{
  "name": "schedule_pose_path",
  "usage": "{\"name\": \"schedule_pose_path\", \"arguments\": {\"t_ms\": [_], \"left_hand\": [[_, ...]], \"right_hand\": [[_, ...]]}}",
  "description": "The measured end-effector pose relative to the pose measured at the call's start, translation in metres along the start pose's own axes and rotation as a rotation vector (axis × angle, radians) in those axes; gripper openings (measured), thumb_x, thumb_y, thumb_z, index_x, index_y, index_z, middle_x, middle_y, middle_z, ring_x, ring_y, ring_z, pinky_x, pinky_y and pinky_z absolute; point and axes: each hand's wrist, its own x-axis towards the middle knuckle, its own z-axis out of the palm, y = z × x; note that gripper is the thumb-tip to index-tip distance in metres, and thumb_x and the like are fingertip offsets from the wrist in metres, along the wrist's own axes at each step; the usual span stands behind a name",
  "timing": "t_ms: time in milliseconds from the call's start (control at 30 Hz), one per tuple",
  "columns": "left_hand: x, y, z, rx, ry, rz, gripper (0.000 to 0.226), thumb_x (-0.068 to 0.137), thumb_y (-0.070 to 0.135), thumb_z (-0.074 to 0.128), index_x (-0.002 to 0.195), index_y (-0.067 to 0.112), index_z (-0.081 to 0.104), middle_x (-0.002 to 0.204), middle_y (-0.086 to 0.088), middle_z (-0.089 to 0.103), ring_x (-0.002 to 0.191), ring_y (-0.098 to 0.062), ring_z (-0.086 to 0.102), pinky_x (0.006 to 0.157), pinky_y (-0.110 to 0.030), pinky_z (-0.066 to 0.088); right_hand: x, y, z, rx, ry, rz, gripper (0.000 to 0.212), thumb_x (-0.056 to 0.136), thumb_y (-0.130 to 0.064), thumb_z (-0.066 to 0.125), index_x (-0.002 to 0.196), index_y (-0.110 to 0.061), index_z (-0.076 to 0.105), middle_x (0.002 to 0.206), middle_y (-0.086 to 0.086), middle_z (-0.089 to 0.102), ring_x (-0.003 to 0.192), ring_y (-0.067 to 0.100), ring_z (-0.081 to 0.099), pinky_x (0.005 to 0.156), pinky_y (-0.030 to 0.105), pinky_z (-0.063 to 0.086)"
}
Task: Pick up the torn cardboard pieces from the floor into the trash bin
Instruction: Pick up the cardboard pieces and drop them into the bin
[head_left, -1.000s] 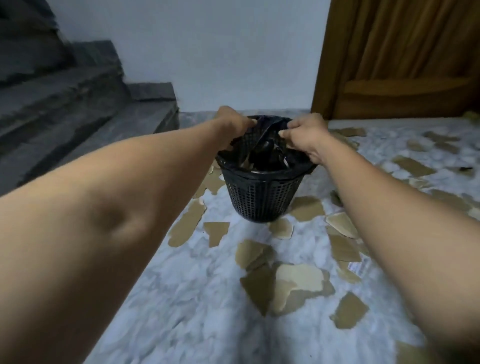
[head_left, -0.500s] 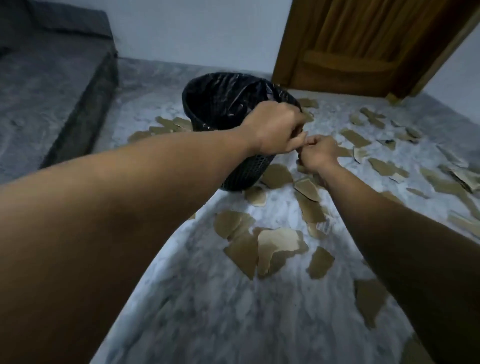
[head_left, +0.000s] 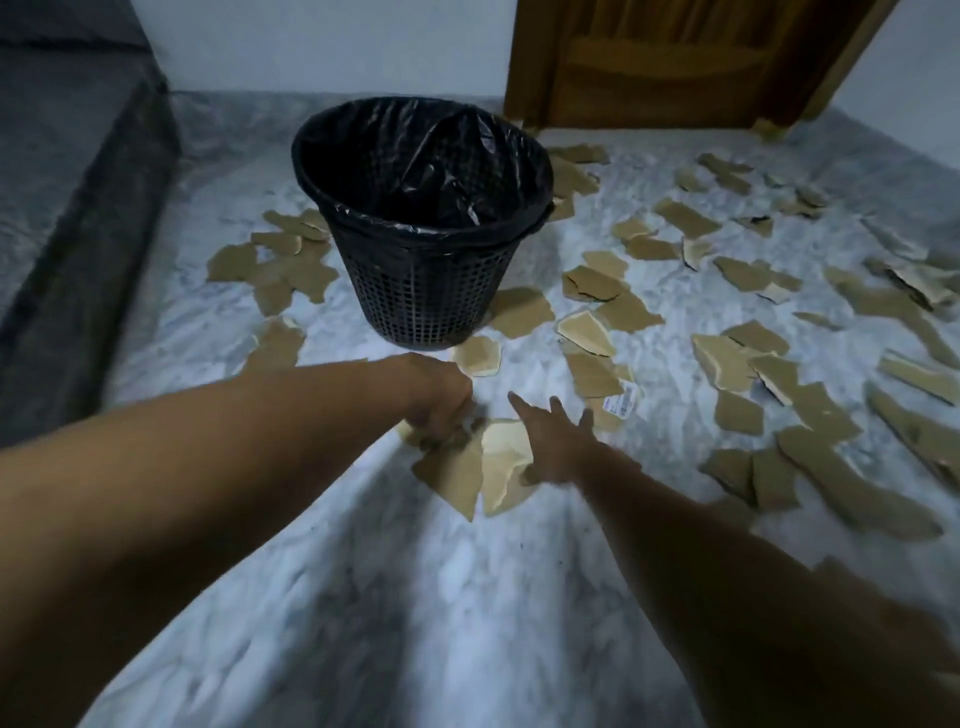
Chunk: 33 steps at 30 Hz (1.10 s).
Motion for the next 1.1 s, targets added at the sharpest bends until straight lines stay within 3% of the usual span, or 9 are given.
{"name": "schedule_pose_path", "arguments": {"t_ms": [167,300,467,600,700,867,967,1000,1100], "left_hand": [[0.01,0.036,0.056,-0.029,0.124,-0.096,0.054,0.086,0.029,0.059,0.137,0.019,0.042,0.129,-0.007,0.05,0.116,-0.03,0.052,0.088,-0.042,0.045],[0.024,0.069,0.091,-0.455,0.1,-0.322,0.068,0.085,0.038,0.066,0.142,0.021,0.033,0.143,-0.006,0.034,0.125,-0.035,0.037,0.094,-0.051,0.043],[0.034,0.101,0.109,-0.526,0.34,-0.372,0.062,0.084,0.047,0.064,0.137,0.027,0.041,0.146,-0.004,0.031,0.124,-0.036,0.035,0.094,-0.051,0.042],[0.056,0.118,0.098,-0.803,0.461,-0.324,0.13,0.046,0.048,0.094,0.151,0.02,0.022,0.153,-0.014,0.014,0.139,-0.039,0.025,0.107,-0.051,0.039],[0.073,0.125,0.087,-0.894,0.402,-0.406,0.152,0.036,0.046,0.097,0.153,0.016,0.004,0.152,-0.016,0.014,0.14,-0.036,0.021,0.111,-0.046,0.035],[0.098,0.126,0.067,-0.805,0.329,-0.459,0.149,0.038,0.056,0.093,0.153,0.014,0.007,0.147,-0.023,0.032,0.133,-0.041,0.036,0.103,-0.05,0.041],[0.105,0.139,0.051,-0.602,0.317,-0.553,0.119,0.042,0.071,0.084,0.136,0.013,0.041,0.13,-0.018,0.05,0.124,-0.04,0.044,0.099,-0.053,0.043],[0.106,0.145,0.049,-0.522,0.308,-0.57,0.112,0.042,0.079,0.078,0.129,0.016,0.05,0.128,-0.016,0.048,0.124,-0.04,0.041,0.099,-0.054,0.041],[0.109,0.156,0.051,-0.565,0.291,-0.638,0.11,0.038,0.082,0.076,0.127,0.023,0.051,0.134,-0.012,0.038,0.127,-0.039,0.033,0.097,-0.058,0.036]], "right_hand": [[-0.014,0.009,0.006,-0.067,0.15,0.019,0.103,0.058,-0.045,0.089,0.143,-0.024,0.034,0.128,0.005,0.048,0.128,0.03,0.043,0.106,0.06,0.028],[-0.03,0.026,0.007,0.093,0.194,0.004,0.072,0.064,-0.04,0.088,0.122,-0.018,0.05,0.114,0.005,0.059,0.11,0.03,0.058,0.083,0.04,0.047],[-0.056,0.063,0.0,0.502,0.165,0.142,0.072,0.07,-0.035,0.087,0.133,-0.021,0.055,0.13,0.007,0.062,0.114,0.028,0.062,0.093,0.038,0.05],[-0.09,0.115,-0.004,0.796,0.181,0.321,0.086,0.078,-0.043,0.08,0.146,-0.008,0.042,0.14,0.008,0.054,0.125,0.027,0.054,0.103,0.036,0.044],[-0.124,0.168,-0.002,0.862,0.165,0.518,0.096,0.071,-0.065,0.074,0.144,-0.011,0.043,0.142,0.006,0.052,0.126,0.028,0.053,0.105,0.043,0.045],[-0.21,0.248,0.03,0.948,0.232,0.852,0.075,0.087,-0.041,0.07,0.143,0.001,0.044,0.144,0.019,0.048,0.13,0.036,0.051,0.105,0.04,0.045],[-0.232,0.266,0.06,1.006,0.217,0.85,0.053,0.094,-0.025,0.065,0.125,0.016,0.051,0.114,0.02,0.064,0.087,0.004,0.072,0.079,0.011,0.051],[-0.239,0.266,0.069,1.062,0.215,0.931,0.038,0.1,-0.017,0.055,0.122,0.015,0.052,0.11,0.019,0.068,0.084,0.006,0.073,0.08,0.014,0.053],[-0.237,0.257,0.083,0.775,0.227,1.06,0.061,0.097,-0.049,0.046,0.147,-0.016,0.036,0.146,0.012,0.046,0.132,0.035,0.047,0.11,0.052,0.038]]}}
